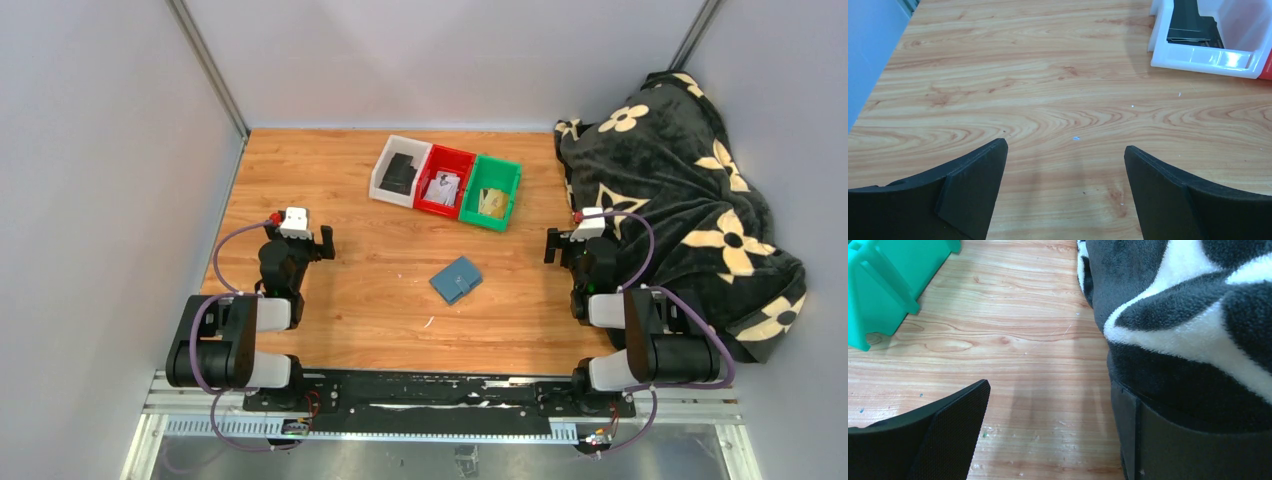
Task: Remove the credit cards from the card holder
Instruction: Move the storage box to the center of the board.
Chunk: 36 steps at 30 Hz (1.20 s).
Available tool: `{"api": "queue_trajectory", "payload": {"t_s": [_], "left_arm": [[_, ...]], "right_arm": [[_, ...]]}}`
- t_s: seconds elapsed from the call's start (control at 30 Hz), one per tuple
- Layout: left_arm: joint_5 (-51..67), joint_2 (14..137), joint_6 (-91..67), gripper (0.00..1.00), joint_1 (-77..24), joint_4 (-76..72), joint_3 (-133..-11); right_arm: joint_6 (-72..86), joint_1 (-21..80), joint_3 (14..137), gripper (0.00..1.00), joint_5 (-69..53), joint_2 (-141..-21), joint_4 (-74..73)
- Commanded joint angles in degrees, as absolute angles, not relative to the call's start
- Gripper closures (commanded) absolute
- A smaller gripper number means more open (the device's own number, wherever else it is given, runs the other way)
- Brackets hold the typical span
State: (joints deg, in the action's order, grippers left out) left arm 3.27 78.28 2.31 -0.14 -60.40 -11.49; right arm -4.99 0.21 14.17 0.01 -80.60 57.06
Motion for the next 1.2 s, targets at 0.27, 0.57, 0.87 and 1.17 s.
{"api": "queue_trajectory", "payload": {"t_s": [0.27,0.57,0.87,1.17], "left_arm": [[3.1,78.9,2.4,0.0,-0.6,-62.5,-11.1],[2.0,73.0,2.2,0.0,-0.6,-49.1,-16.4],[14.6,65.7,1.6,0.0,3.7,-16.3,-31.3],[19.7,70.3,6.3,0.0,7.6,12.4,-51.5]], "right_arm": [[-6.0,-0.9,13.2,0.05,0.0,-81.2,59.2],[-6.5,-0.8,13.7,0.05,-0.7,-80.4,57.9],[-5.0,6.8,28.3,0.04,1.0,-66.6,27.7],[28.6,4.9,42.1,0.04,-28.8,-71.3,13.5]]}}
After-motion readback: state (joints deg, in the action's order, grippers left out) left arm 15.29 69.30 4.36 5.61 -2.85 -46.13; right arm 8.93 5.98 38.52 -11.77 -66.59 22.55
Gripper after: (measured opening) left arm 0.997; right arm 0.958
